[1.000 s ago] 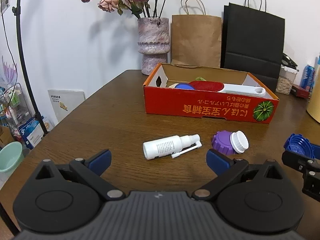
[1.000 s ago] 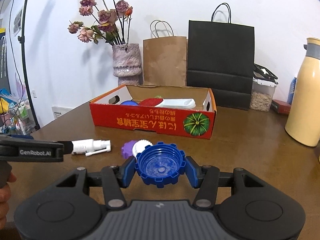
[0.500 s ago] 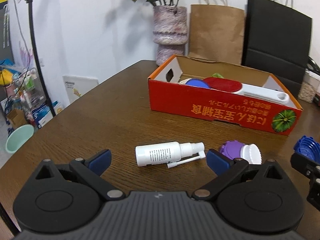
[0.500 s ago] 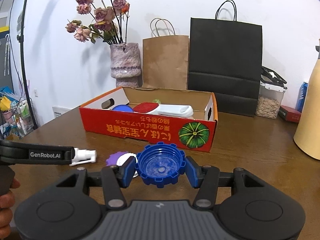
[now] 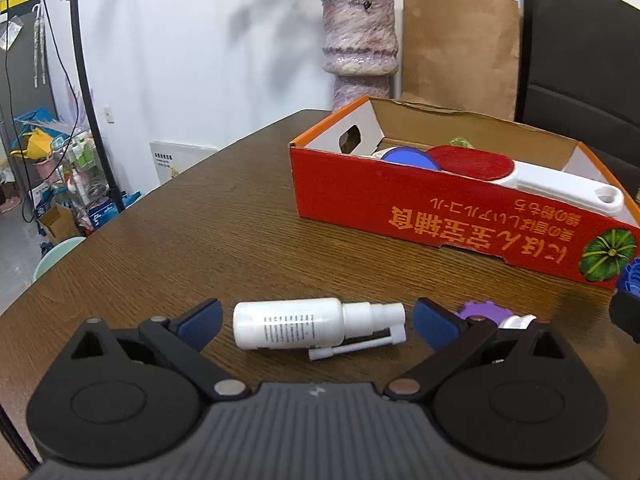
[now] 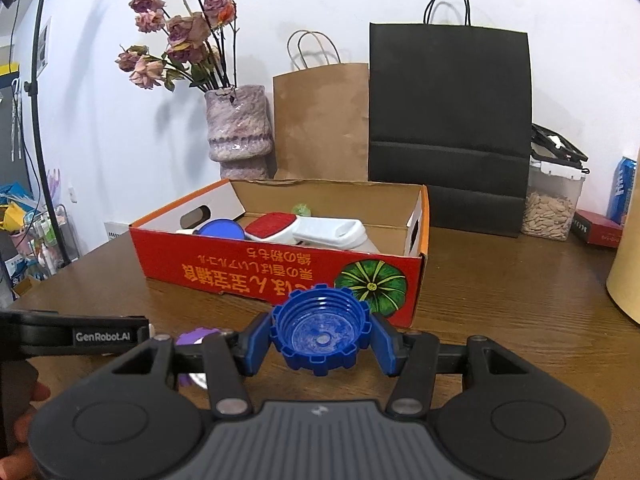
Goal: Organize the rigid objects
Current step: 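Grasp the white spray bottle with the left gripper while the right gripper holds the blue cap, then carry the spray bottle and blue cap with both grippers over the red box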
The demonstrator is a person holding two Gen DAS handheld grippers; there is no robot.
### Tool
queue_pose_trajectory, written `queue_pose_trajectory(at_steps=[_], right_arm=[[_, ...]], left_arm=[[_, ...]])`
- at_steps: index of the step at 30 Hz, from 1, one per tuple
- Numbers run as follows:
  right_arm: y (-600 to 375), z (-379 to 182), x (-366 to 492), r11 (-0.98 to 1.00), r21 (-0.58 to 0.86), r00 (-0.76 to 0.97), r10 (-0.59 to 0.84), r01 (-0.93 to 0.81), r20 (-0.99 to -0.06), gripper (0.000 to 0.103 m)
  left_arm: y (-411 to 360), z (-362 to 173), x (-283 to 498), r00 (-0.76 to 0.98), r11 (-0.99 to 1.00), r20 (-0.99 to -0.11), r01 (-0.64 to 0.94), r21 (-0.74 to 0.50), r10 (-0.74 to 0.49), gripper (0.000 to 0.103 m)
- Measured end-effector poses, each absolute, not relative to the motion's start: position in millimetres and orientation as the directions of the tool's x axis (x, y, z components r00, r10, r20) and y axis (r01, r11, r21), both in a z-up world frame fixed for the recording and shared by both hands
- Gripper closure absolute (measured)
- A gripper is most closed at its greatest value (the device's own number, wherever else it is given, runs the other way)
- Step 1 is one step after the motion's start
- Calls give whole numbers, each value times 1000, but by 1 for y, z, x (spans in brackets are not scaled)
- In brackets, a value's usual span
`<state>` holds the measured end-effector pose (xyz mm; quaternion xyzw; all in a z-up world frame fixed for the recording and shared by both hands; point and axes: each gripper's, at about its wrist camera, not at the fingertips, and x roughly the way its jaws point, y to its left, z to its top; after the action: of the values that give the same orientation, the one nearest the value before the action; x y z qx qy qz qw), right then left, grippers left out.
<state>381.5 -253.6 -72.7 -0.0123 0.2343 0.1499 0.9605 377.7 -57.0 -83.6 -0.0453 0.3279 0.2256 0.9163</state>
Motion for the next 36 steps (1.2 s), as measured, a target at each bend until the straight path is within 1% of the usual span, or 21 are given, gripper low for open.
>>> queue_pose_trajectory(at_steps=[6,11,19,21,25,36], right_arm=[[-253,-79,392,951,48,834,293,-307,-467,51],[-251,-83,397,949,42,827,294,-313,-479,51],[-249,-86,397,949,37,822,289,-312,-491,51],[-249,-86,397,949,35,821,289,-313,-493,51],[-249,-87,396,949,32,821,287,-312,-493,51],[-252,-83,387,952,27,843,284,-306,-456,51]], left_arm=[[-62,-92,392,652,877,-627,-467,111,426,0],[-58,-98,400,622,864,-650,-490,111,436,0],[-54,-100,399,624,869,-657,-486,99,424,0],[-54,-100,397,634,876,-654,-473,95,413,3],[-52,-100,396,640,881,-655,-465,87,403,3],[-55,-91,390,685,900,-624,-429,73,377,4]])
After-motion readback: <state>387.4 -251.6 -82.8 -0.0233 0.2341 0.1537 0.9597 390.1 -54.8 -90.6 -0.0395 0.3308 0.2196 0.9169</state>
